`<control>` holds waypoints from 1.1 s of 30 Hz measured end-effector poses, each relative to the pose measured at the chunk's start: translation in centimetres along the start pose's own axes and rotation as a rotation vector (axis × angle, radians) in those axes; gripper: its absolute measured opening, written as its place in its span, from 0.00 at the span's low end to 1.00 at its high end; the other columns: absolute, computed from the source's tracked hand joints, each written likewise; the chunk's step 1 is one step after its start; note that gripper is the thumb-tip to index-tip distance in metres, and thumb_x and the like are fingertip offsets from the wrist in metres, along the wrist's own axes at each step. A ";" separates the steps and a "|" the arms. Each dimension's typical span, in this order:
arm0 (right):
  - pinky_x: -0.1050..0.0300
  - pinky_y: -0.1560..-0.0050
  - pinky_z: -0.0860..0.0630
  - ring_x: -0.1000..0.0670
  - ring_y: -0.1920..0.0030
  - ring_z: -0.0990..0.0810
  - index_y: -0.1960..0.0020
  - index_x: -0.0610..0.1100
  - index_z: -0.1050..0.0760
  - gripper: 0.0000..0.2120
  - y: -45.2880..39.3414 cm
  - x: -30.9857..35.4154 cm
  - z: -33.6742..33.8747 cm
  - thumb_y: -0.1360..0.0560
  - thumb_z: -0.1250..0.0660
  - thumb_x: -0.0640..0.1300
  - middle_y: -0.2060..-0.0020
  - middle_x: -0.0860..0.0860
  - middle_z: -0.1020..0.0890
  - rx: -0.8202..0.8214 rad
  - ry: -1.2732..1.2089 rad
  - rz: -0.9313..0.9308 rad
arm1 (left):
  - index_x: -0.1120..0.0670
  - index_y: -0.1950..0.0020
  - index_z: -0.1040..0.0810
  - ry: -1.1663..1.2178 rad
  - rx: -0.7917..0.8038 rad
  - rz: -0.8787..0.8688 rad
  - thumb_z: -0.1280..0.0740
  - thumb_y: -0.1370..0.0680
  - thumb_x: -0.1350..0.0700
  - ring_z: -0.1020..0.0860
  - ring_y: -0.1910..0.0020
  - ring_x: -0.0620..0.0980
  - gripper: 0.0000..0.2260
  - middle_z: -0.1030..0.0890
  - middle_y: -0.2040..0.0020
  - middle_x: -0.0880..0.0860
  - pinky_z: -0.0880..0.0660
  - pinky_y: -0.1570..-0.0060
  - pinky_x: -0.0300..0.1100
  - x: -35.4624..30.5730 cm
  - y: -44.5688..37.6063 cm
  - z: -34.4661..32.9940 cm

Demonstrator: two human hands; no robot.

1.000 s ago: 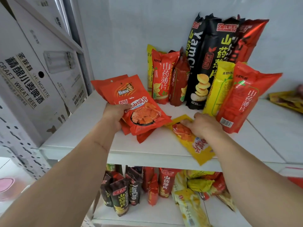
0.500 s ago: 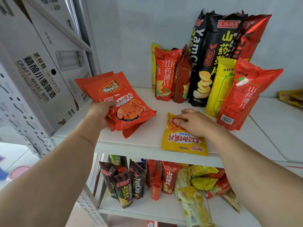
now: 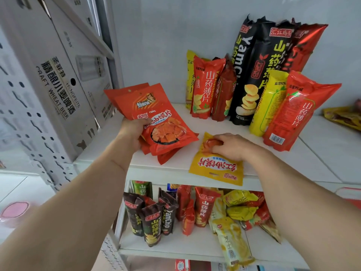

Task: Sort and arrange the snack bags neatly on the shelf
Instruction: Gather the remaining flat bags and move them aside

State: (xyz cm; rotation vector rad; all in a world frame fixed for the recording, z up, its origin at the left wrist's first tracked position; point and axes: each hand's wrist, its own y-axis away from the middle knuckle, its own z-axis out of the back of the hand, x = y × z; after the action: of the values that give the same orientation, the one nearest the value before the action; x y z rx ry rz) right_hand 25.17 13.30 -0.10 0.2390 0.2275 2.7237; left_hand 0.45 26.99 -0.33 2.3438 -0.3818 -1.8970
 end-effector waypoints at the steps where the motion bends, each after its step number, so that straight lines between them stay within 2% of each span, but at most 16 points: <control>1: 0.46 0.33 0.32 0.42 0.30 0.33 0.25 0.59 0.39 0.41 0.2 0.2 0.2 0.33 0.45 0.77 0.26 0.50 0.34 0.000 0.035 -0.029 | 0.50 0.41 0.22 0.001 0.007 -0.004 0.26 0.25 0.61 0.14 0.59 0.55 0.15 0.14 0.52 0.53 0.19 0.70 0.48 0.0 0.0 0.1; 6: 0.50 0.41 0.32 0.42 0.29 0.32 0.22 0.56 0.45 0.42 1.2 1.3 1.0 0.30 0.51 0.78 0.27 0.48 0.32 -0.046 0.197 -0.246 | 0.51 0.41 0.22 0.009 0.018 0.012 0.26 0.26 0.62 0.14 0.60 0.56 0.16 0.14 0.52 0.54 0.19 0.70 0.49 -0.2 0.2 0.6; 8: 0.50 0.47 0.35 0.43 0.30 0.31 0.24 0.55 0.40 0.42 1.6 1.5 0.7 0.30 0.53 0.78 0.28 0.47 0.31 -0.063 0.208 -0.309 | 0.51 0.44 0.22 0.005 0.023 0.019 0.26 0.26 0.63 0.14 0.60 0.56 0.13 0.14 0.53 0.55 0.19 0.71 0.49 -0.4 0.3 0.9; 9: 0.49 0.47 0.35 0.42 0.30 0.32 0.25 0.54 0.37 0.42 1.9 1.6 0.6 0.30 0.53 0.78 0.29 0.46 0.32 -0.080 0.216 -0.318 | 0.51 0.46 0.22 0.003 0.026 0.019 0.27 0.26 0.63 0.14 0.60 0.56 0.12 0.14 0.53 0.55 0.19 0.70 0.48 -0.5 0.3 1.0; 11: 0.47 0.42 0.34 0.42 0.30 0.34 0.27 0.50 0.35 0.42 2.1 1.5 0.3 0.29 0.52 0.77 0.29 0.46 0.34 -0.112 0.228 -0.319 | 0.51 0.48 0.22 0.002 0.030 0.017 0.27 0.25 0.63 0.14 0.59 0.56 0.11 0.14 0.53 0.55 0.19 0.68 0.49 -0.7 0.2 1.3; 13: 0.46 0.41 0.32 0.42 0.33 0.32 0.29 0.45 0.33 0.41 2.1 1.0 0.1 0.27 0.49 0.75 0.32 0.45 0.31 -0.123 0.143 -0.317 | 0.50 0.48 0.22 -0.013 0.047 0.025 0.26 0.26 0.63 0.14 0.59 0.57 0.11 0.14 0.53 0.54 0.19 0.66 0.50 -0.8 0.3 1.6; 15: 0.51 0.51 0.28 0.43 0.43 0.25 0.35 0.42 0.29 0.36 2.0 0.2 -0.1 0.26 0.43 0.72 0.43 0.44 0.24 -0.132 -0.012 -0.341 | 0.50 0.47 0.22 -0.033 0.066 0.031 0.26 0.26 0.62 0.14 0.58 0.57 0.12 0.14 0.53 0.54 0.19 0.65 0.50 -0.6 0.5 1.7; 17: 0.54 0.57 0.31 0.43 0.51 0.25 0.39 0.39 0.27 0.32 2.6 -0.6 -0.2 0.25 0.38 0.67 0.51 0.44 0.23 -0.186 -0.259 -0.388 | 0.49 0.46 0.22 -0.044 0.080 0.031 0.25 0.26 0.61 0.15 0.58 0.57 0.13 0.14 0.54 0.54 0.19 0.65 0.50 -0.3 0.7 1.7; 20: 0.54 0.52 0.28 0.41 0.43 0.23 0.34 0.37 0.28 0.26 3.8 -2.2 -0.3 0.22 0.35 0.56 0.40 0.41 0.22 -0.422 -0.962 -0.548 | 0.50 0.41 0.23 -0.047 0.095 0.030 0.24 0.27 0.60 0.14 0.57 0.57 0.16 0.14 0.52 0.53 0.18 0.65 0.51 0.1 1.2 1.3; 21: 0.52 0.52 0.26 0.41 0.42 0.22 0.34 0.39 0.28 0.23 4.5 -2.4 -0.1 0.22 0.34 0.54 0.40 0.41 0.22 -0.504 -1.218 -0.588 | 0.50 0.39 0.23 -0.049 0.106 0.029 0.24 0.27 0.60 0.14 0.57 0.57 0.18 0.14 0.51 0.53 0.18 0.65 0.51 0.3 1.3 1.0; 22: 0.51 0.55 0.24 0.42 0.44 0.21 0.38 0.41 0.26 0.19 5.0 -2.7 0.2 0.22 0.33 0.53 0.42 0.43 0.21 -0.561 -1.423 -0.588 | 0.50 0.38 0.23 -0.051 0.121 0.023 0.24 0.27 0.60 0.14 0.57 0.57 0.19 0.14 0.50 0.53 0.18 0.65 0.51 0.4 1.7 0.5; 24: 0.50 0.58 0.22 0.44 0.50 0.20 0.49 0.45 0.27 0.10 5.8 -2.5 1.1 0.21 0.34 0.52 0.48 0.45 0.20 -0.629 -1.582 -0.509 | 0.50 0.38 0.24 -0.050 0.147 0.005 0.24 0.27 0.61 0.14 0.57 0.57 0.20 0.14 0.49 0.53 0.18 0.64 0.51 0.9 2.6 -0.8; 27: 0.45 0.53 0.18 0.43 0.52 0.19 0.56 0.47 0.27 0.11 6.5 -1.1 1.4 0.21 0.35 0.54 0.52 0.46 0.18 -0.605 -1.526 -0.404 | 0.51 0.37 0.24 -0.043 0.216 -0.016 0.24 0.28 0.62 0.14 0.57 0.57 0.22 0.14 0.49 0.54 0.17 0.63 0.53 2.0 4.6 -3.5; 29: 0.40 0.49 0.19 0.41 0.52 0.19 0.57 0.46 0.26 0.14 6.8 -0.5 0.7 0.23 0.34 0.57 0.54 0.45 0.18 -0.611 -1.347 -0.449 | 0.51 0.38 0.24 -0.021 0.268 -0.012 0.24 0.29 0.64 0.14 0.57 0.57 0.22 0.14 0.49 0.55 0.17 0.63 0.54 3.0 6.2 -5.5; 30: 0.41 0.47 0.21 0.40 0.51 0.19 0.57 0.46 0.25 0.15 7.2 -0.6 0.1 0.23 0.35 0.58 0.54 0.46 0.19 -0.633 -1.246 -0.488 | 0.52 0.38 0.24 -0.003 0.292 -0.005 0.24 0.29 0.64 0.14 0.57 0.58 0.22 0.14 0.49 0.56 0.17 0.63 0.54 3.6 7.0 -6.5; 33: 0.48 0.45 0.24 0.41 0.48 0.21 0.44 0.42 0.22 0.21 9.1 -2.0 -1.0 0.23 0.37 0.59 0.50 0.45 0.19 -0.696 -1.099 -0.551 | 0.53 0.37 0.23 0.054 0.333 0.030 0.26 0.26 0.62 0.14 0.58 0.57 0.18 0.14 0.50 0.56 0.17 0.64 0.51 5.2 9.8 -9.3</control>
State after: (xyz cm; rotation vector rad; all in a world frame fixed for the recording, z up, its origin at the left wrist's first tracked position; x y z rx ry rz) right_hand 23.40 4.17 0.44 1.1608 -0.8043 1.6536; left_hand 9.20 15.49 -0.96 2.5638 -0.7772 -1.8757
